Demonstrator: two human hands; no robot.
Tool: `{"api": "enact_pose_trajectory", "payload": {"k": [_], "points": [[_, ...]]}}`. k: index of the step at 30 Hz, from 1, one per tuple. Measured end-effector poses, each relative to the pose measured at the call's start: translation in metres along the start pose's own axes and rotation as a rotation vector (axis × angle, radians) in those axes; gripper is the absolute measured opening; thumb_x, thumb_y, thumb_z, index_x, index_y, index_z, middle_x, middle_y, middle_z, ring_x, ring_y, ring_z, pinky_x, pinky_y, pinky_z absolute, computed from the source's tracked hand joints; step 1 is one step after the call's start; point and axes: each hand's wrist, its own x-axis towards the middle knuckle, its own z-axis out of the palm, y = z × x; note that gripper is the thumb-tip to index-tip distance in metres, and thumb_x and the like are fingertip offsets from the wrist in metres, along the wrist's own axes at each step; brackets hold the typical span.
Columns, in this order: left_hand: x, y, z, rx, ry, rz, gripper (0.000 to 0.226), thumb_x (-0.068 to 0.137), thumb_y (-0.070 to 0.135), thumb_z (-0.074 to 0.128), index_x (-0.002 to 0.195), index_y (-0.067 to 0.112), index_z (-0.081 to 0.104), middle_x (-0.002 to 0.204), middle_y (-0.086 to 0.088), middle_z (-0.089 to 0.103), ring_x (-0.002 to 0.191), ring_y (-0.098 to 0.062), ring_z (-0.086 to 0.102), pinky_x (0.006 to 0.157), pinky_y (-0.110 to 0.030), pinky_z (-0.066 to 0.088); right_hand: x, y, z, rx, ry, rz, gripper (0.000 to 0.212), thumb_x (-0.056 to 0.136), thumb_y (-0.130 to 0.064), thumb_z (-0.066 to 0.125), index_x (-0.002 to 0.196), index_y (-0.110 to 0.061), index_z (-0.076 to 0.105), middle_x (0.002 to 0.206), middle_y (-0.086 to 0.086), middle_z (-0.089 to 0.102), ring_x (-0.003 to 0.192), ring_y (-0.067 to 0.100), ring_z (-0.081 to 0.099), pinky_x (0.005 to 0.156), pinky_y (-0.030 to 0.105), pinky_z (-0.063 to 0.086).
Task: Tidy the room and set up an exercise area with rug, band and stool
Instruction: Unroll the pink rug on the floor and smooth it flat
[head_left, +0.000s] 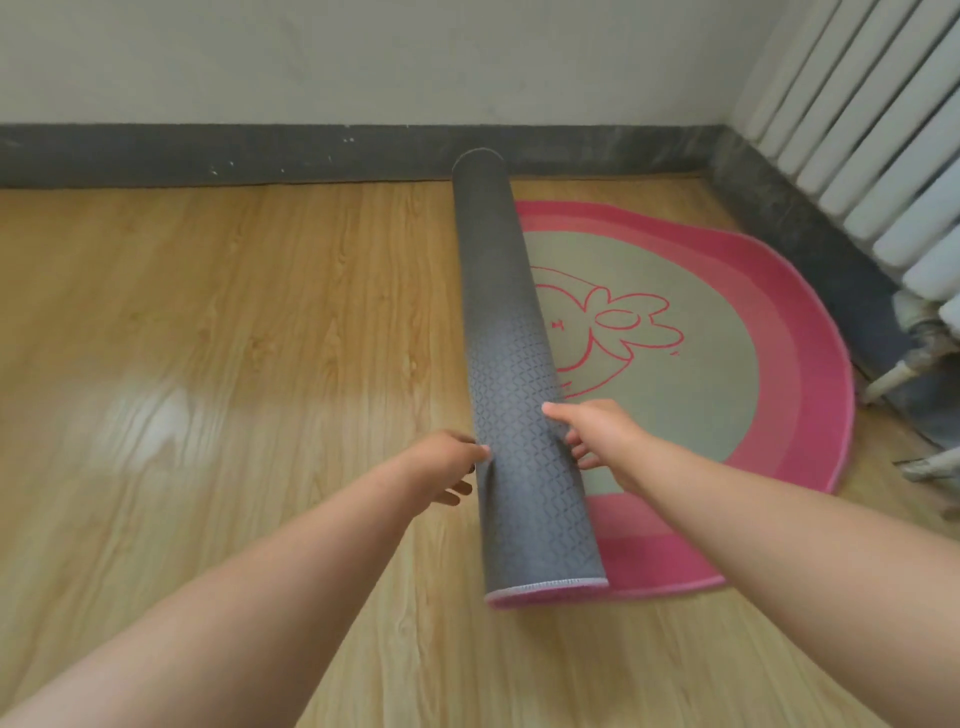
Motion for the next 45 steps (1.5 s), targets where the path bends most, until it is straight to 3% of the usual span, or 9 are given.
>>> {"api": "enact_pose_trajectory", "payload": {"k": [5, 7, 12, 15, 23, 27, 31, 36, 45], "points": [[-0.014, -0.020, -0.039, 0.003, 0.144, -0.021, 0.039, 0.098, 0.026, 0.050, 0.133, 0.008, 0.051, 0.111, -0.009, 0.057, 0.090, -0.025, 0.059, 0.087, -0.038, 0.052, -0.007, -0.030, 0.047, 0.061, -0.036, -0.127, 0.023, 0.093, -0.027, 0.058, 0.075, -0.012, 0.054, 0.061, 0.002, 0.042, 0.052, 0.015, 0.040, 0.047, 0.024, 0.036], [-0.021, -0.028, -0.053, -0.002, 0.194, -0.032, 0.038, 0.098, 0.027, 0.050, 0.130, 0.008, 0.051, 0.108, -0.008, 0.056, 0.091, -0.025, 0.057, 0.090, -0.039, 0.051, -0.007, -0.034, 0.064, -0.024, 0.019, -0.171, 0.020, 0.092, -0.027, 0.058, 0.079, -0.013, 0.051, 0.068, 0.002, 0.048, 0.064, 0.020, 0.048, 0.061, 0.031, 0.043], [-0.030, -0.047, -0.074, -0.005, 0.259, -0.048, 0.044, 0.095, 0.028, 0.055, 0.134, 0.009, 0.046, 0.115, -0.007, 0.055, 0.102, -0.026, 0.055, 0.087, -0.038, 0.049, -0.025, -0.027, 0.090, -0.220, -0.157, -0.063, 0.044, 0.096, -0.032, 0.054, 0.134, -0.012, 0.046, 0.113, 0.008, 0.054, 0.093, 0.022, 0.050, 0.078, 0.032, 0.041], [-0.033, -0.065, -0.082, -0.017, 0.275, -0.070, 0.050, 0.095, 0.030, 0.054, 0.139, 0.011, 0.041, 0.129, -0.009, 0.055, 0.105, -0.025, 0.054, 0.085, -0.037, 0.047, -0.036, -0.025, 0.111, -0.276, -0.283, -0.023, 0.053, 0.098, -0.033, 0.049, 0.146, -0.015, 0.033, 0.129, 0.008, 0.052, 0.100, 0.023, 0.054, 0.081, 0.032, 0.042], [-0.034, -0.114, -0.131, -0.158, 0.394, -0.141, 0.044, 0.095, 0.012, 0.046, 0.138, 0.010, 0.044, 0.122, -0.012, 0.054, 0.112, -0.032, 0.054, 0.084, -0.038, 0.048, -0.048, -0.046, 0.161, 0.005, -0.377, -0.071, 0.015, 0.099, -0.029, 0.047, 0.109, -0.018, 0.051, 0.104, 0.006, 0.060, 0.080, 0.020, 0.059, 0.065, 0.028, 0.044], [-0.037, -0.122, -0.156, -0.232, 0.548, -0.100, 0.013, 0.092, 0.012, 0.052, 0.101, 0.011, 0.062, 0.106, -0.013, 0.060, 0.088, -0.027, 0.056, 0.081, -0.035, 0.047, -0.044, -0.058, 0.191, -0.072, -0.285, -0.127, 0.025, 0.097, -0.023, 0.051, 0.120, -0.014, 0.052, 0.098, 0.005, 0.056, 0.079, 0.018, 0.053, 0.067, 0.029, 0.043], [-0.043, -0.135, -0.172, -0.248, 0.641, -0.103, 0.044, 0.089, 0.025, 0.061, 0.130, 0.012, 0.053, 0.127, -0.010, 0.059, 0.115, -0.028, 0.056, 0.097, -0.033, 0.042, -0.043, -0.066, 0.213, -0.170, -0.342, -0.073, 0.041, 0.098, -0.026, 0.049, 0.137, -0.013, 0.045, 0.115, 0.011, 0.054, 0.090, 0.021, 0.050, 0.075, 0.031, 0.044], [-0.049, -0.152, -0.188, -0.261, 0.717, -0.083, 0.063, 0.084, 0.034, 0.067, 0.139, 0.014, 0.045, 0.137, -0.009, 0.052, 0.121, -0.027, 0.054, 0.098, -0.032, 0.041, -0.047, -0.083, 0.251, -0.206, -0.389, -0.074, 0.043, 0.099, -0.029, 0.046, 0.140, -0.015, 0.044, 0.110, 0.005, 0.053, 0.084, 0.018, 0.053, 0.066, 0.028, 0.043], [-0.054, -0.178, -0.220, -0.156, 0.868, -0.173, 0.050, 0.095, 0.037, 0.048, 0.138, 0.011, 0.046, 0.138, -0.016, 0.051, 0.124, -0.035, 0.051, 0.102, -0.039, 0.041, -0.069, -0.107, 0.312, -0.026, -0.480, -0.132, 0.037, 0.099, -0.007, 0.033, 0.129, -0.013, 0.054, 0.127, 0.008, 0.063, 0.094, 0.020, 0.056, 0.075, 0.032, 0.046]]}}
